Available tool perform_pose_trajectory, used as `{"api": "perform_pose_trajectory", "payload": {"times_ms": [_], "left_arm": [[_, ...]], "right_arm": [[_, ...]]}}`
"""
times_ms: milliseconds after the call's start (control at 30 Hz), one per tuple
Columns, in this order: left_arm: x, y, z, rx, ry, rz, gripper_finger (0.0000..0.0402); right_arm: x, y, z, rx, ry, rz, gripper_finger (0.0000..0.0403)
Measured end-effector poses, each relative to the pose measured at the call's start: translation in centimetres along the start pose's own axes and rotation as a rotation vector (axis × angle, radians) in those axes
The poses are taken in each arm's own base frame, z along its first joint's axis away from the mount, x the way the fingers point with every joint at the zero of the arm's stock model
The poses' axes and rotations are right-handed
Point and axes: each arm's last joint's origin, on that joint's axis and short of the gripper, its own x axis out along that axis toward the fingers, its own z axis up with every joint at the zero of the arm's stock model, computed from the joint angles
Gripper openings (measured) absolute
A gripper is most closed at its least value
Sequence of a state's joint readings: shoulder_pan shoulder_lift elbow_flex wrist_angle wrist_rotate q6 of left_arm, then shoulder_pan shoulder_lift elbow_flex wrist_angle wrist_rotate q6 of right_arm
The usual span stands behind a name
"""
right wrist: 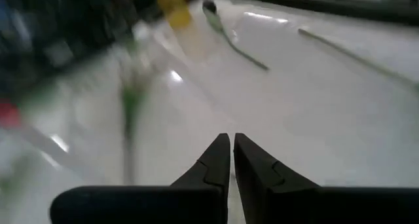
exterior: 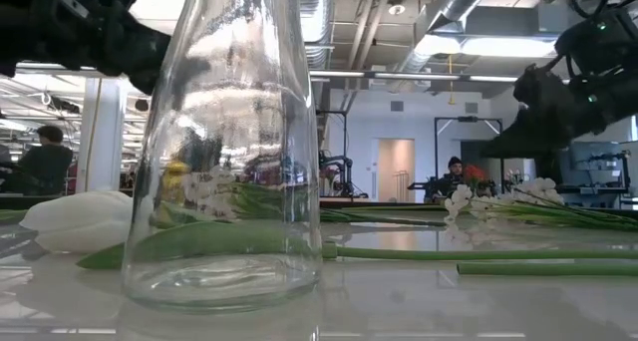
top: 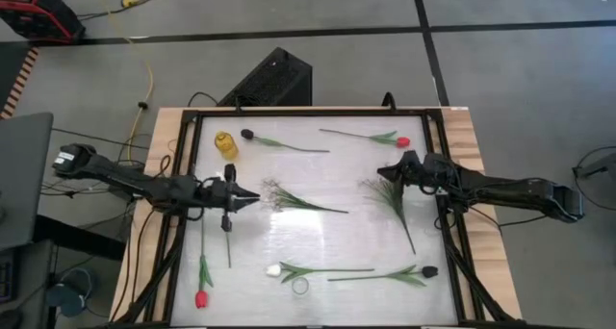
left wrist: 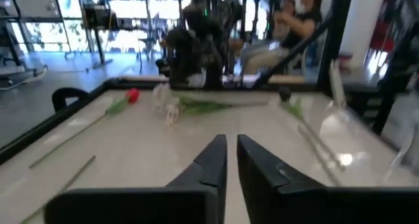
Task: Sort flowers into vase by color
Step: Put the top black tulip into the yellow vase
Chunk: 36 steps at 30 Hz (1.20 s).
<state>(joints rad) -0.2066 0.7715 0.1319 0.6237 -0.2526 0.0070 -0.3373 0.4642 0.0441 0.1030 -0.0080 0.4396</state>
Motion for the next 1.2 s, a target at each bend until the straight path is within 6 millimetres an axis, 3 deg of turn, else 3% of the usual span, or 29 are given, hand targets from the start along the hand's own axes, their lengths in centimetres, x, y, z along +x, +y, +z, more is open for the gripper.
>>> {"api": "perform_pose_trajectory", "payload": {"times_ms": [100,300,433,600,700,867,1067,1200], "left_arm": [[1.5,-0.3,0.6,0.082,0.065,0.009,0.0073],[4.0,-0.3,3.5,0.145,0.178,0.198,0.0133],[5.3,-0.6,4.4,0.175,0.272,0.096,0.0141],[6.4,0.3,4.5,0.172,0.290,0.181,0.0142],[7.1,1.9,4.8,0.075,0.269,0.263,0.0142],[9.0,4.6,3.9,-0.039,0.339,0.174,0.0142],[11.8,9.2,3.6,0.089,0.538,0.237,0.0142],[13.5,12.4,3.2,0.198,0.741,0.180,0.0142]], "right_arm": [[0.0,0.3,0.8,0.099,-0.099,0.008,0.0051],[-0.3,0.3,2.1,0.051,-0.261,-0.043,0.0051],[-0.3,1.0,2.5,0.068,-0.274,0.082,0.0051],[-0.5,2.9,2.8,-0.032,-0.259,0.341,0.0051],[-0.3,4.1,2.6,-0.115,-0.221,0.376,0.0051],[0.4,5.6,2.1,-0.233,-0.178,0.331,0.0051],[1.5,6.9,2.1,-0.291,-0.125,0.306,0.0051],[2.2,7.3,1.8,-0.306,-0.081,0.304,0.0051]]}}
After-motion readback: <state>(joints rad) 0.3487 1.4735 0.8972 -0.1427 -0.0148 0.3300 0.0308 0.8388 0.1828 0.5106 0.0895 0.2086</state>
